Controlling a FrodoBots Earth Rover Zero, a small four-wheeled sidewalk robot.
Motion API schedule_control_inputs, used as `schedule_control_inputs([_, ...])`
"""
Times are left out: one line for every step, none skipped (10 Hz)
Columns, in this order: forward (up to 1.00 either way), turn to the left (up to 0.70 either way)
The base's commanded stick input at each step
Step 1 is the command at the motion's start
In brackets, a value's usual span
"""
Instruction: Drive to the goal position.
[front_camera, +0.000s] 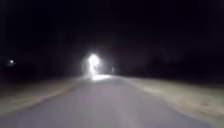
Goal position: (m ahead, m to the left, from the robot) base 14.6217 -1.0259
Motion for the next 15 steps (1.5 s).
schedule_control_inputs([1.00, 0.24])
schedule_control_inputs([1.00, 0.11])
schedule_control_inputs([1.00, 0.04])
schedule_control_inputs([1.00, 0.05])
schedule_control_inputs([1.00, 0.05])
schedule_control_inputs([1.00, 0.05])
schedule_control_inputs([1.00, 0.07])
schedule_control_inputs([1.00, 0.17])
schedule_control_inputs([1.00, 0.25])
schedule_control_inputs([1.00, 0.11])
schedule_control_inputs([1.00, 0.06])
schedule_control_inputs([1.00, 0.03])
schedule_control_inputs([1.00, 0.03])
schedule_control_inputs([1.00, 0.03])
schedule_control_inputs([1.00, 0.03])
